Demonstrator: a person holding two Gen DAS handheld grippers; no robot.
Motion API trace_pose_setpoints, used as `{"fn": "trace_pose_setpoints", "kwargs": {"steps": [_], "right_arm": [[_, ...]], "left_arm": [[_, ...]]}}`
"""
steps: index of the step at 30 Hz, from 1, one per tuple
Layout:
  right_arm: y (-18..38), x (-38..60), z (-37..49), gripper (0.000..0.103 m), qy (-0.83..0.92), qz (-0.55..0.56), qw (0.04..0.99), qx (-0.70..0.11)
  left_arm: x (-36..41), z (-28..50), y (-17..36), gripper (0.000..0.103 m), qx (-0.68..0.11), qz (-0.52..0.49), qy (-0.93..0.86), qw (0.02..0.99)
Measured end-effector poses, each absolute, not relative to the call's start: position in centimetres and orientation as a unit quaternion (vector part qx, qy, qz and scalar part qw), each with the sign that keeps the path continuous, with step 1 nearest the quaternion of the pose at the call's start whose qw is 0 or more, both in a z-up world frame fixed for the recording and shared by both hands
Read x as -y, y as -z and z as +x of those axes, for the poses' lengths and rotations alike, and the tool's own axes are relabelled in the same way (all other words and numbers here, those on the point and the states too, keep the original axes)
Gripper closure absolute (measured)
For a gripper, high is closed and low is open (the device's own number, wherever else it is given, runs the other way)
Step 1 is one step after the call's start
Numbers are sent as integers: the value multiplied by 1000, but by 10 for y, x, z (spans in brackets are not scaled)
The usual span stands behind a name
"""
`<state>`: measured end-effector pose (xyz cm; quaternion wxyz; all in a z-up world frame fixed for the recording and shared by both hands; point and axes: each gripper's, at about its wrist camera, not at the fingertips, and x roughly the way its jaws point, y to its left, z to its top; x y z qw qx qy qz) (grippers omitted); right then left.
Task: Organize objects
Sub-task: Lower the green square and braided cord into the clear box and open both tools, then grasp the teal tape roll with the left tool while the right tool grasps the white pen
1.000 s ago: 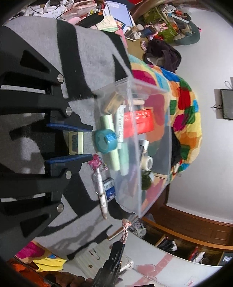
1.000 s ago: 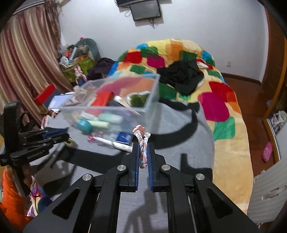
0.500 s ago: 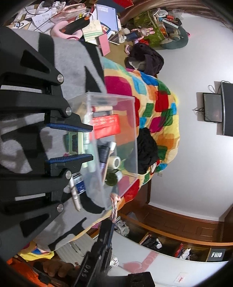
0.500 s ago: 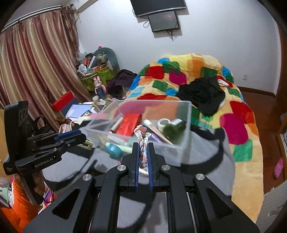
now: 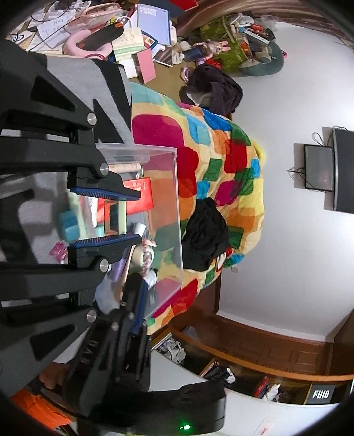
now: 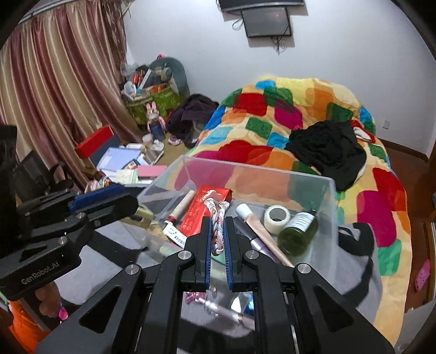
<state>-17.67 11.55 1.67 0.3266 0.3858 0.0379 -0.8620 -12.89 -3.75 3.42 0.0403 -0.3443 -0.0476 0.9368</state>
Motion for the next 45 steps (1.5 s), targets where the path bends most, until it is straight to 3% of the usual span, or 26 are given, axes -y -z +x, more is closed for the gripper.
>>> {"fn": "trace_pose_setpoints", "kwargs": {"steps": [9,22,26,28,32,43,44,45], "right_arm": [[16,-106,-190,93,838,431,326,-67],[-13,-146,-160,84,855,397,326,-72],[-10,-166,-151,77,857,400,318,-72],[-6,-175,-148,67,856,406,313,-73],[13,-191,-143,51,848,424,306,-80],[66,-189,-153,51,807,486,314,-115],[65,-189,-151,53,808,484,317,-115],[64,-191,-149,62,805,484,326,-111]], "left_arm": [[50,-143,2,79,66,-390,-917,41],[37,-109,-22,78,44,-363,-930,47],[32,-103,-17,67,44,-370,-926,51],[30,-99,-11,56,47,-374,-925,50],[25,-98,8,48,52,-395,-916,48],[10,-123,46,40,52,-447,-893,27],[10,-123,47,40,52,-446,-893,26],[9,-123,47,40,52,-444,-894,25]]}}
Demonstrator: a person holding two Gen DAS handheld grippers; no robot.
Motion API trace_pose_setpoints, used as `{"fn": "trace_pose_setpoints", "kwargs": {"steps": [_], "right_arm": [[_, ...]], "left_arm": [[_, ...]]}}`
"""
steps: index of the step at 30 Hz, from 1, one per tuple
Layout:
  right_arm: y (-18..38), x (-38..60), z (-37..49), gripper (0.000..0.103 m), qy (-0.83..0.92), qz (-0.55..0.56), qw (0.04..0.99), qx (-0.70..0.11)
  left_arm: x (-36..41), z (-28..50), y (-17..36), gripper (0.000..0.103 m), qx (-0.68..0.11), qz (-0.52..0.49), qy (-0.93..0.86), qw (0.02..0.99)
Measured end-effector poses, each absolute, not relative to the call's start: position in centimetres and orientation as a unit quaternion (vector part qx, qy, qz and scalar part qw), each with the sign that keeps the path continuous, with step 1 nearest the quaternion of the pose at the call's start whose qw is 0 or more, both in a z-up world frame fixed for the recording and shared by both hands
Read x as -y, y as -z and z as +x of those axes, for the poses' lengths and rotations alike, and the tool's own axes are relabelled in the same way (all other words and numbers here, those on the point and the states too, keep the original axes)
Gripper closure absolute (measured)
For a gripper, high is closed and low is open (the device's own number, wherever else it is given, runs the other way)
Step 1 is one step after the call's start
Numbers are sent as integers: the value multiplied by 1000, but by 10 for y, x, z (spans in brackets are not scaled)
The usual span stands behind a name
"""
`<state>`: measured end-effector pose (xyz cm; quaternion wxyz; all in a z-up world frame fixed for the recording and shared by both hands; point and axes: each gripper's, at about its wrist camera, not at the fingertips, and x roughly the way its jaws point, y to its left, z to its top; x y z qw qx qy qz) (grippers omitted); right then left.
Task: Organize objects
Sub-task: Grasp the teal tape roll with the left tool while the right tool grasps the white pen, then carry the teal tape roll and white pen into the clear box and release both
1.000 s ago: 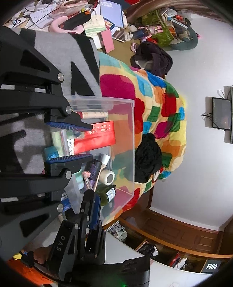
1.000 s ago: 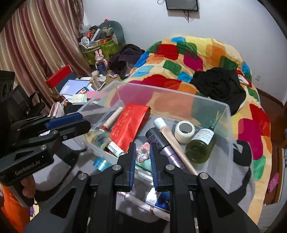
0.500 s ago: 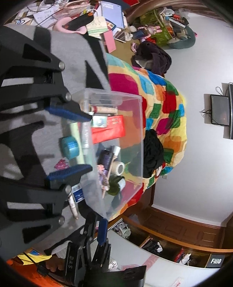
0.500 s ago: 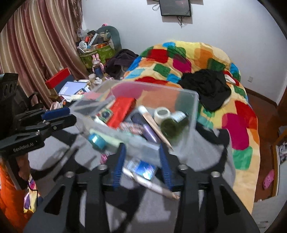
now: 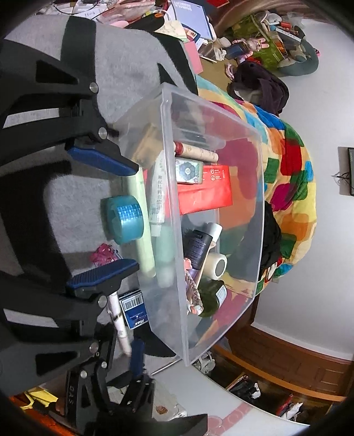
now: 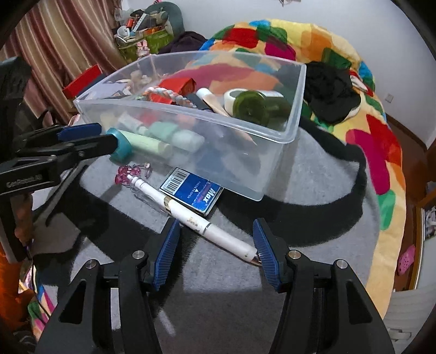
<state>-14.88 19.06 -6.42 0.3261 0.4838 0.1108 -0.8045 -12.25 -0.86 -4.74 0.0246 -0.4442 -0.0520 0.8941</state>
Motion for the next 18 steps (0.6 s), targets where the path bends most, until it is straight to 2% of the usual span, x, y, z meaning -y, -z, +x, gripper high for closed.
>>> {"fn": "trace_pose_setpoints", "kwargs": {"steps": [1,2,4,5,8,14,18], "right_arm": [[64,-192,-146,70,803,484,332,-107],[63,-193,-144,73,801,484,337,-103],[61,-195,-137,82,799,483,344,-103],[61,-196,-133,84,798,482,346,-106],[58,-195,-118,91,786,485,368,-106],[45,-185,-95,91,771,471,414,-113],[47,-167,-99,91,782,464,392,-138]], "left_arm": [[8,-122,48,41,51,-443,-895,24],[7,-121,48,45,50,-443,-895,24],[7,-121,50,62,56,-447,-892,28],[8,-121,51,65,60,-451,-890,31],[11,-117,52,65,70,-450,-890,33],[13,-102,48,65,66,-444,-893,40],[14,-87,44,65,60,-441,-895,45]]}}
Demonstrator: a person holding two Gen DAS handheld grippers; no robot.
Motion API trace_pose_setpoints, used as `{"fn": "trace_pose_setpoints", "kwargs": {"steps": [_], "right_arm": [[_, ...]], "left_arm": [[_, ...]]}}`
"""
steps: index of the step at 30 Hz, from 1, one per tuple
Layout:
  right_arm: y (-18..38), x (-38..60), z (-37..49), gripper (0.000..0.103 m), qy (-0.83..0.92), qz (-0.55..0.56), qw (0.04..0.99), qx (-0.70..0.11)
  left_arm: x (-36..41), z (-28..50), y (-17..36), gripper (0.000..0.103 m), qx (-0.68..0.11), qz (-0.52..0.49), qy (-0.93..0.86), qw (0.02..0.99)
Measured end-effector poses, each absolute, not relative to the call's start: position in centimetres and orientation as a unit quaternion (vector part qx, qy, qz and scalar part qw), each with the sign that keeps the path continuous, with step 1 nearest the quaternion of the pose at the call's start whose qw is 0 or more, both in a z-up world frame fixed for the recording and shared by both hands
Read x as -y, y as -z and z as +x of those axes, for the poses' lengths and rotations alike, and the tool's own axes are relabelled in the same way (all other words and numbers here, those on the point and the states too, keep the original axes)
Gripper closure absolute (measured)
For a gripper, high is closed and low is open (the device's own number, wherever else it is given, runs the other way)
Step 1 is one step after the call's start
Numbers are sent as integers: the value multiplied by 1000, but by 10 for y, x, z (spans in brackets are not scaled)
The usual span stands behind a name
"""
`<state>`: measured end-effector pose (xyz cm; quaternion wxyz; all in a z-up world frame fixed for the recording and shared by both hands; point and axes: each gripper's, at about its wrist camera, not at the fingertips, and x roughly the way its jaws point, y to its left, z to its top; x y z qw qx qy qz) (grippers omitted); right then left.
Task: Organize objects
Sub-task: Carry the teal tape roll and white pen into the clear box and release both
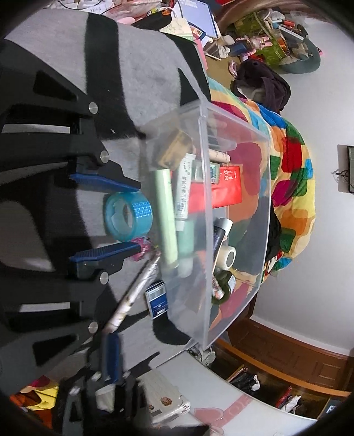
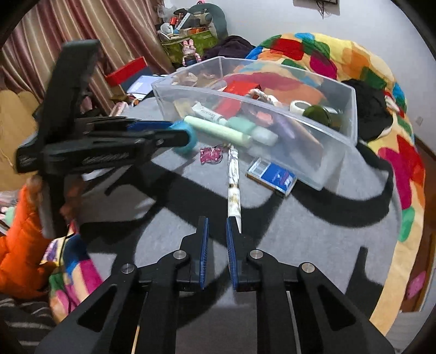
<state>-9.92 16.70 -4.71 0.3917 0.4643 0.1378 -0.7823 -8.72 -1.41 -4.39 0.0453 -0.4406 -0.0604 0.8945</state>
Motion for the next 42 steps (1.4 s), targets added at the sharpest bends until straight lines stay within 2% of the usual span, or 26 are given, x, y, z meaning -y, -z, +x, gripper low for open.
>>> {"fn": "trace_pose_setpoints", "kwargs": {"steps": [5,6,7,13,17,20,22,25,30,31,32,42], "right_arm": [[55,-152,-114,86,799,463,352,-152],[59,-149,-117,86,798,468,347,-155],[62,-147,-119,86,796,472,345,-156],[64,-143,-120,86,805,461,340,-154],[62,-140,-112,90,810,449,340,-165],[59,-141,-102,93,810,441,347,-169],[54,-144,-97,93,814,434,349,-167],[45,-150,-93,93,820,424,352,-156],[24,-159,-87,93,831,405,355,-137],[21,-160,-86,93,833,402,356,-134],[17,-160,-86,93,835,398,357,-129],[-10,-156,-101,93,850,376,360,-76]], "left_arm": [[13,-74,37,66,53,-434,-898,54],[13,-71,36,74,52,-432,-899,56],[12,-69,35,76,51,-432,-899,59],[11,-59,31,77,47,-425,-902,62],[14,-58,35,76,48,-427,-902,52],[16,-61,40,69,52,-434,-898,48],[16,-64,44,56,55,-438,-896,44],[16,-67,49,52,57,-443,-894,42],[13,-76,62,53,57,-457,-887,42],[12,-76,63,63,55,-458,-886,42],[11,-76,63,64,53,-458,-886,45],[12,-64,21,64,45,-398,-915,48]]}}
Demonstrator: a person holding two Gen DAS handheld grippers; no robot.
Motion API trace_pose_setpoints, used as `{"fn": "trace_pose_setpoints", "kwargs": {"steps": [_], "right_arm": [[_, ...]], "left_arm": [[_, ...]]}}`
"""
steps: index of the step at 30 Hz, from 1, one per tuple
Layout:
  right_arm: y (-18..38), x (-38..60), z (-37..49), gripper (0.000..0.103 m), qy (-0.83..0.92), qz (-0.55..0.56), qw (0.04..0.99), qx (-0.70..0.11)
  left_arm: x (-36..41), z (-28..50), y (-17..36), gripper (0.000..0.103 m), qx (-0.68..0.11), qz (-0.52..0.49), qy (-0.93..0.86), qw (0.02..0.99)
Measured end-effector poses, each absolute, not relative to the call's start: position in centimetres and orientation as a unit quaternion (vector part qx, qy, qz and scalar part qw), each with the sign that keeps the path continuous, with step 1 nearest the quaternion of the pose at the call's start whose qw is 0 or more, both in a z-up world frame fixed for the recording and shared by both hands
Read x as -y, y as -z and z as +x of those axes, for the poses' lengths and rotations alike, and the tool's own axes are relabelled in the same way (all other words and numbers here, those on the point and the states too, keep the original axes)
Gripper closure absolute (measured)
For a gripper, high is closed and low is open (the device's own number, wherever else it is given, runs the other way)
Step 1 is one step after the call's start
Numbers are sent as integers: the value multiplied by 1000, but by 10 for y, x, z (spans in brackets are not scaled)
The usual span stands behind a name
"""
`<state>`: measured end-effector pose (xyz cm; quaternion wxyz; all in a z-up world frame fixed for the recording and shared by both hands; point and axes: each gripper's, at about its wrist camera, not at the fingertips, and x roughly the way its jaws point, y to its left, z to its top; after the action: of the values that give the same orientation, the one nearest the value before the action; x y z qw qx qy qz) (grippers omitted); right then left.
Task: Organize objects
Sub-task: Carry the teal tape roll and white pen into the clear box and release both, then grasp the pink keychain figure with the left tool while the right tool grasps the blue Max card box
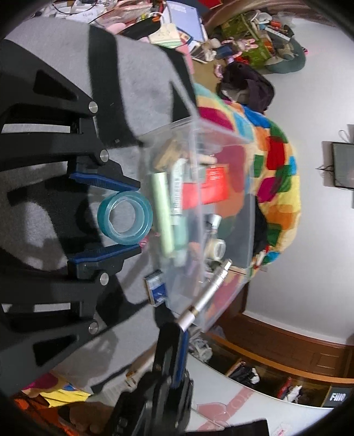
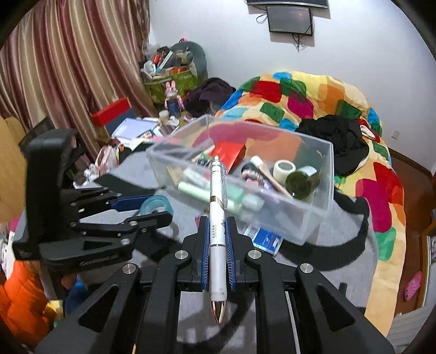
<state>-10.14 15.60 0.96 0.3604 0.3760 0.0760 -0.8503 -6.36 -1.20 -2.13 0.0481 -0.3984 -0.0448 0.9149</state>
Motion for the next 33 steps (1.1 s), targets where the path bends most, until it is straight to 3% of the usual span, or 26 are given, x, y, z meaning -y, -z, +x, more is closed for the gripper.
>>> {"fn": "trace_pose_setpoints", "kwargs": {"steps": [12,33], "right_arm": [[-25,-135,-135,93,862,366,347,-44],[15,-92,-182,93,845,412,329,-90]], "left_arm": [[29,-78,-27,64,54,-334,-941,32],[50,-138,8,64,76,-383,-920,17]]}}
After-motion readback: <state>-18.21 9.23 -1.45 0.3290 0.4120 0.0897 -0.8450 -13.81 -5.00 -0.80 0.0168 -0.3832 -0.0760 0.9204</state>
